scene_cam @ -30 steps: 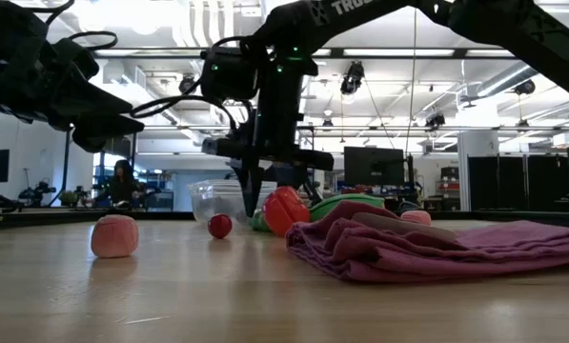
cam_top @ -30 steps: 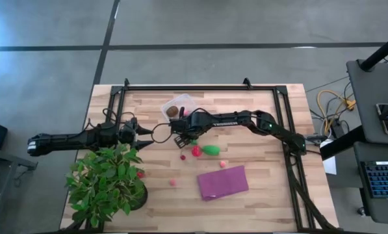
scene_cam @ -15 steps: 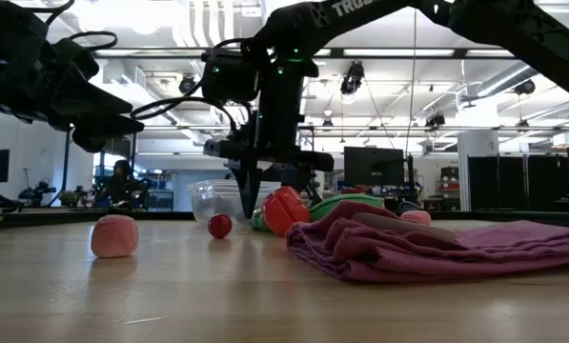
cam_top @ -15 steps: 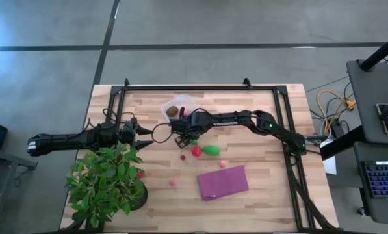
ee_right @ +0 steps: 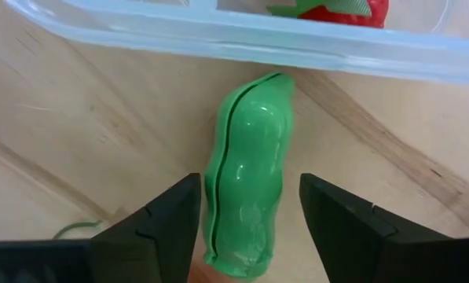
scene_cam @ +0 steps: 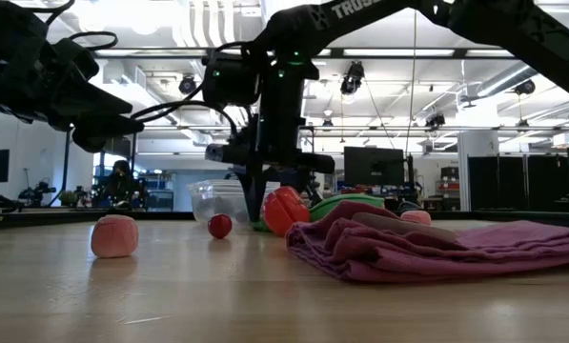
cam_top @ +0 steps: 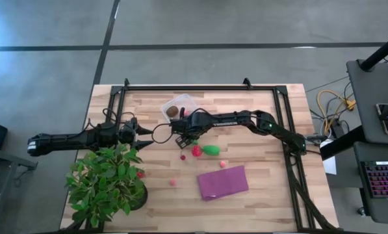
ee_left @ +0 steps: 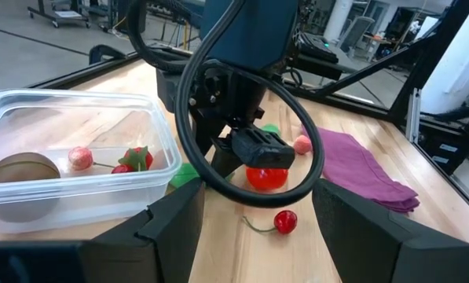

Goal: Pick and placing Produce into tupperware
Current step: Put the green peas into the transparent bin

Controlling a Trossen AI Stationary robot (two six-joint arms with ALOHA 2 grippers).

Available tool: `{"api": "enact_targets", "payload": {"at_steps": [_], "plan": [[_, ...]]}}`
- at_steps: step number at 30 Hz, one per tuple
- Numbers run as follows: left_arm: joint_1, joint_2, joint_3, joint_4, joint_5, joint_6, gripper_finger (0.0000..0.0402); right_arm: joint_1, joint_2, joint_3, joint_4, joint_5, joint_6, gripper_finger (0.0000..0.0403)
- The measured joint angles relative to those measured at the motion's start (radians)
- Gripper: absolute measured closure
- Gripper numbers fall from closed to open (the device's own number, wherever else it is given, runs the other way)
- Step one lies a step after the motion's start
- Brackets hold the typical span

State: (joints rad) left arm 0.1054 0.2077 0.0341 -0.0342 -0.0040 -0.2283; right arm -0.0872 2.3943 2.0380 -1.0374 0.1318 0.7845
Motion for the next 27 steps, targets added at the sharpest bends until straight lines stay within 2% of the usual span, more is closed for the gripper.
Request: {"api": "enact_targets", "payload": {"at_steps": [12, 27], "plan": [[0.000, 0.000, 0.000, 0.000, 0.002, 0.000, 0.0178, 0.000, 0.017, 0.000, 0.001, -0.008, -0.017, 0.0198], [0.000, 0.000, 0.000, 0.000, 0.002, 0.000, 0.0178, 0.000, 0.018, 0.021, 0.002, -0.011, -0.027, 0.0279]]}}
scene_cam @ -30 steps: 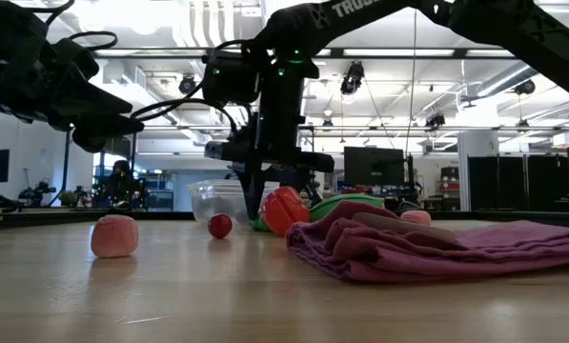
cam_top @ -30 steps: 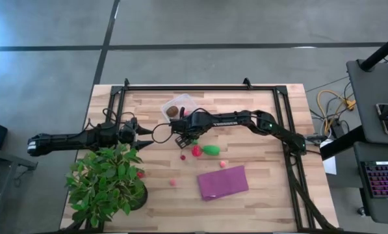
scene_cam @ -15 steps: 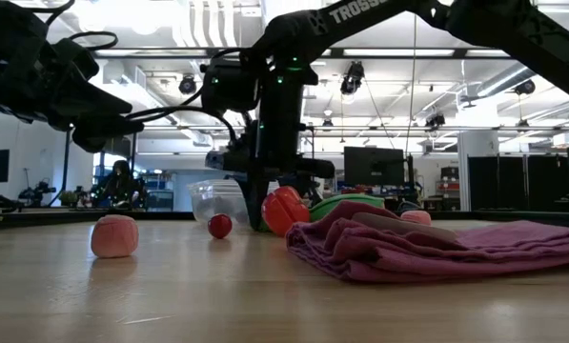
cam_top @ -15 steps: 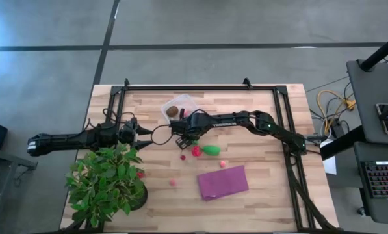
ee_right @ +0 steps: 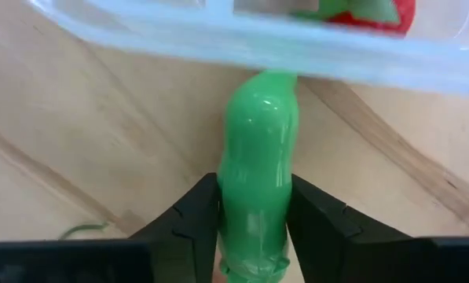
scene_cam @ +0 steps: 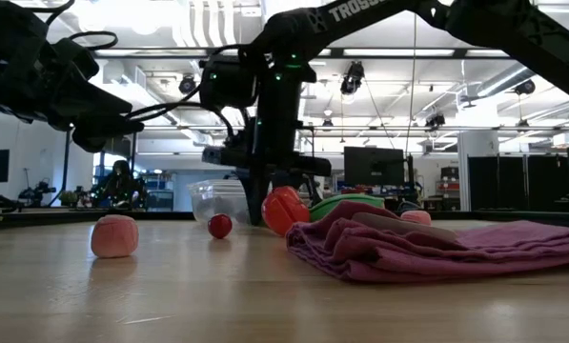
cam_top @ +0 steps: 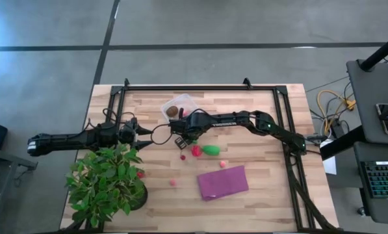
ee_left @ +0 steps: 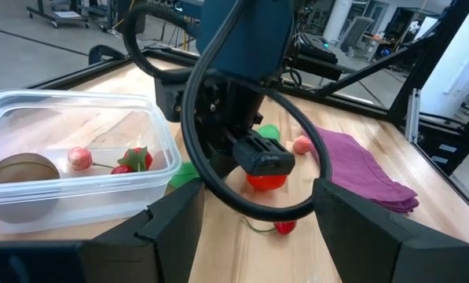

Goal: Pick and placing Produce into tupperware
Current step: Put the green peas into the transparent bin

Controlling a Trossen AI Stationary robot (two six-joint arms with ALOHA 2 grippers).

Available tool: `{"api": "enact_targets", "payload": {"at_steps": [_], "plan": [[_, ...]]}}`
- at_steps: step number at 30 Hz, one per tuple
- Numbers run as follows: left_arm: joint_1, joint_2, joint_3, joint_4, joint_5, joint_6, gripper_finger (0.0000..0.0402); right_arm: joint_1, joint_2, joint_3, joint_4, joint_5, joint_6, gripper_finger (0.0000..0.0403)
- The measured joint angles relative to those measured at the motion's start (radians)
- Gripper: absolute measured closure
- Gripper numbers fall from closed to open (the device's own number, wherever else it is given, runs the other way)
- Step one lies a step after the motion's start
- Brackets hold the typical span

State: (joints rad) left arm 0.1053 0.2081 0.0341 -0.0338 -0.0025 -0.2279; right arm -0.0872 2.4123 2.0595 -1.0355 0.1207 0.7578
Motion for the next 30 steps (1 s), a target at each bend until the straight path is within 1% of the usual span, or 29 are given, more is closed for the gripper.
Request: {"api": "enact_targets", "payload": {"at_steps": [2, 9, 17, 23, 27, 30], "plan": [[0.000, 0.000, 0.000, 0.000, -0.002, 0.000, 0.0178, 0.000, 0.000, 0.017, -0.001, 0.000, -0.001, 0.0280], [0.000, -0.001, 0.000, 0.000, -0.002, 0.000, 0.0178, 0.000, 0.000, 0.092, -0.018, 0.003, -0.007, 0.0261], [0.000, 0.000, 0.000, 0.000, -0.002, 0.000, 0.0178, 0.005, 0.000, 0.205, -0.143, 0.004, -0.033, 0.0271], [0.000, -0.001, 0.000, 0.000, -0.002, 0.000, 0.0178, 0.008, 0.000, 0.298, -0.171, 0.009, -0.037, 0.0268], [0.000, -0.001, 0.000, 0.000, -0.002, 0.000, 0.0178, -0.013, -0.022, 0.292, -0.128, 0.014, -0.037, 0.0267], [0.000, 0.000, 0.000, -0.001, -0.002, 0.000, 0.0178, -0.057, -0.024, 0.297, -0.123, 0.019, -0.042, 0.0267]]}}
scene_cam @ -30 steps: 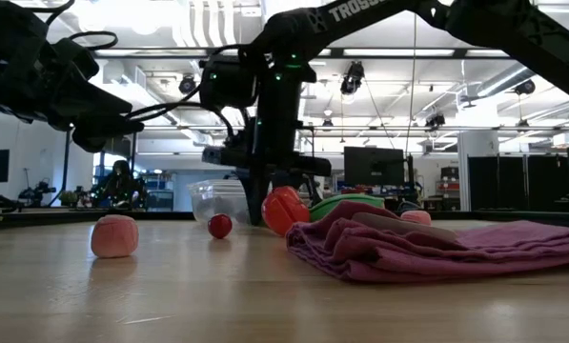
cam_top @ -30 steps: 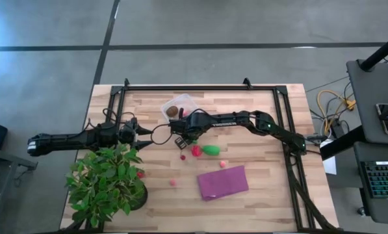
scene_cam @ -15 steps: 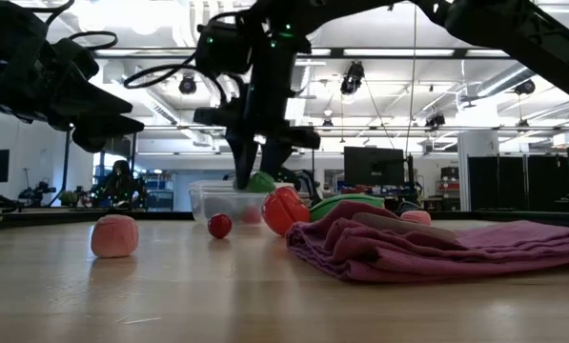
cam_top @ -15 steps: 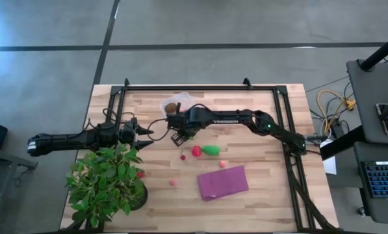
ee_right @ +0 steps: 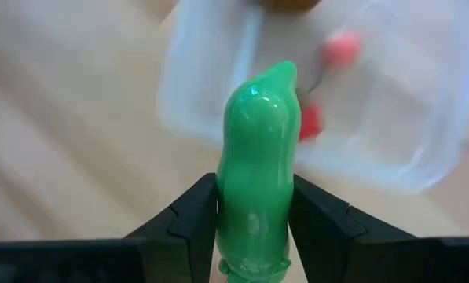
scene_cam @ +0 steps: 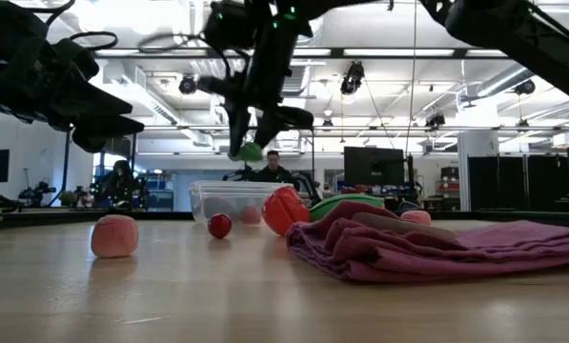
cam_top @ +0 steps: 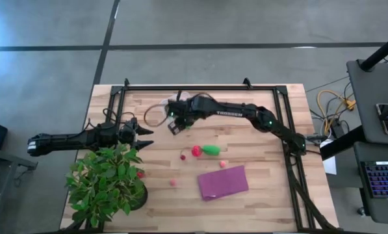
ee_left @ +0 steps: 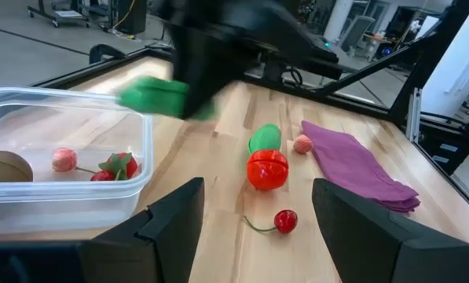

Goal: Pick and placing Produce into tupperware
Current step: Put the green peas into the transparent bin

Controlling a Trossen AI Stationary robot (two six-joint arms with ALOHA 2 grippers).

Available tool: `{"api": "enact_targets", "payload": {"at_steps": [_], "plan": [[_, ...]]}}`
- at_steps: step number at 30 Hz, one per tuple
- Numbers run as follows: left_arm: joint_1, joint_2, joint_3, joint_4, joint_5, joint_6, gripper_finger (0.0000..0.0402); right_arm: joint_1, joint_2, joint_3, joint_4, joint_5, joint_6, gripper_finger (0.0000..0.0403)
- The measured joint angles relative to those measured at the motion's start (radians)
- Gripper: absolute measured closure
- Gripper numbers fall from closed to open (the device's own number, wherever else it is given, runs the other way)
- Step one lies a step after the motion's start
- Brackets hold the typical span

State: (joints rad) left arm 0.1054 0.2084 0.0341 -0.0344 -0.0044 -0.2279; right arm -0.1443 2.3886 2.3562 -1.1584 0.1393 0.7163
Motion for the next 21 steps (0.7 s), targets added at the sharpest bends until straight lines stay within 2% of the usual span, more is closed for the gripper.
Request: {"api": "enact_targets", "payload": {"at_steps": [5, 13, 18, 21], "plan": [[0.000, -0.001, 0.000, 0.002, 0.000, 0.000, 0.0178, -0.083, 0.000, 0.000, 0.057, -0.001, -0.030, 0.0266], [0.000, -0.001, 0.000, 0.001, 0.000, 0.000, 0.0178, -0.201, 0.008, -0.003, 0.158, -0.067, -0.111, 0.0266], [0.000, 0.000, 0.000, 0.001, 0.000, 0.000, 0.0178, -0.231, 0.045, -0.005, 0.156, -0.190, -0.191, 0.0264], [0.000, -0.001, 0.000, 0.001, 0.000, 0.000, 0.0178, -0.228, 0.065, -0.005, 0.166, -0.201, -0.244, 0.0253]]}}
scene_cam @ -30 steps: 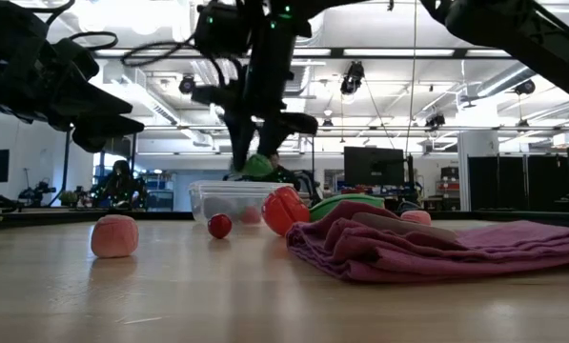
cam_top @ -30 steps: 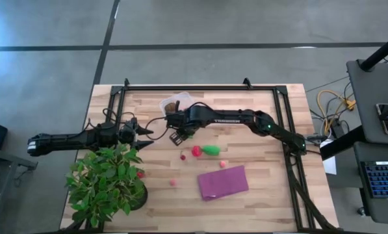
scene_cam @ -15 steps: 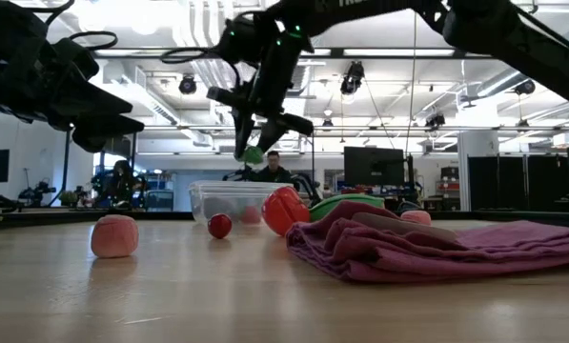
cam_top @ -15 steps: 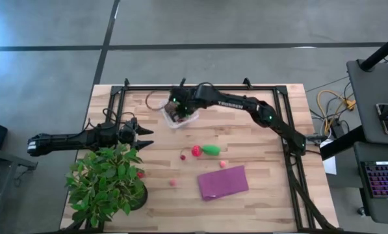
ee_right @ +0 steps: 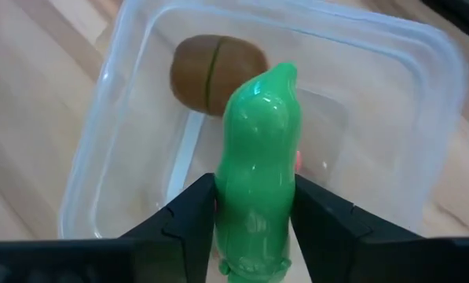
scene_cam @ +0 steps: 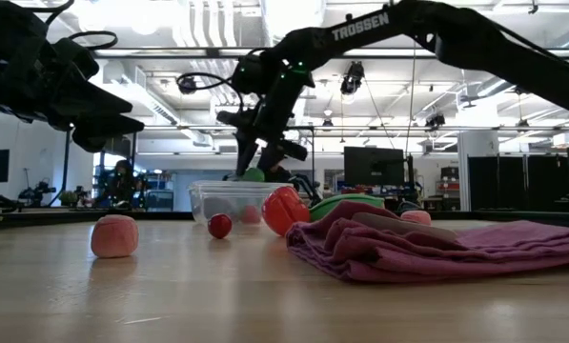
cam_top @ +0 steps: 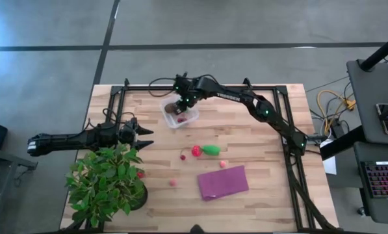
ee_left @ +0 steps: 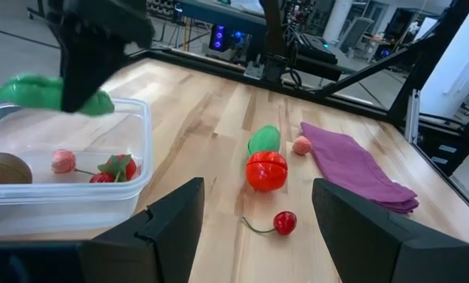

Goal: Pick and placing Produce into tupperware
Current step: Put the green peas into the transparent bin, then put the green corn into the transparent bin

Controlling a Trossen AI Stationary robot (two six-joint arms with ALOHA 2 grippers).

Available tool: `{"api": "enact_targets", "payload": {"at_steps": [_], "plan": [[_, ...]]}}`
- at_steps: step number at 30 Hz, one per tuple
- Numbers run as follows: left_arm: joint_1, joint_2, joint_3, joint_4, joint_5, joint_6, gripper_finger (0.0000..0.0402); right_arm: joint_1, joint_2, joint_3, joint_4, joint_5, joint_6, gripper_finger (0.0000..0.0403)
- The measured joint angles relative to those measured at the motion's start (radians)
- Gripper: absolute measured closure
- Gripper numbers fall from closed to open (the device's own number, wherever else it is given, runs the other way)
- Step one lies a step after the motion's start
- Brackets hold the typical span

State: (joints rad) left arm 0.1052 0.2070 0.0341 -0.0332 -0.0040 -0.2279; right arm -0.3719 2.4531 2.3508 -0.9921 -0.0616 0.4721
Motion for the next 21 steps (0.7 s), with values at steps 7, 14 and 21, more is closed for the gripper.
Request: {"api": "enact_targets", "payload": {"at_steps": [7, 14, 21], "plan": [[0.000, 0.001, 0.000, 0.000, 0.000, 0.000, 0.0178, 0.008, 0.011, 0.000, 0.060, 0.003, -0.067, 0.0194], [0.000, 0.001, 0.000, 0.000, 0.000, 0.000, 0.0178, 0.031, -0.063, 0.004, -0.034, -0.012, -0.258, 0.0151], [0.000, 0.001, 0.000, 0.000, 0.000, 0.000, 0.0178, 0.185, -0.180, 0.000, -0.344, 0.106, -0.662, 0.0151]]}}
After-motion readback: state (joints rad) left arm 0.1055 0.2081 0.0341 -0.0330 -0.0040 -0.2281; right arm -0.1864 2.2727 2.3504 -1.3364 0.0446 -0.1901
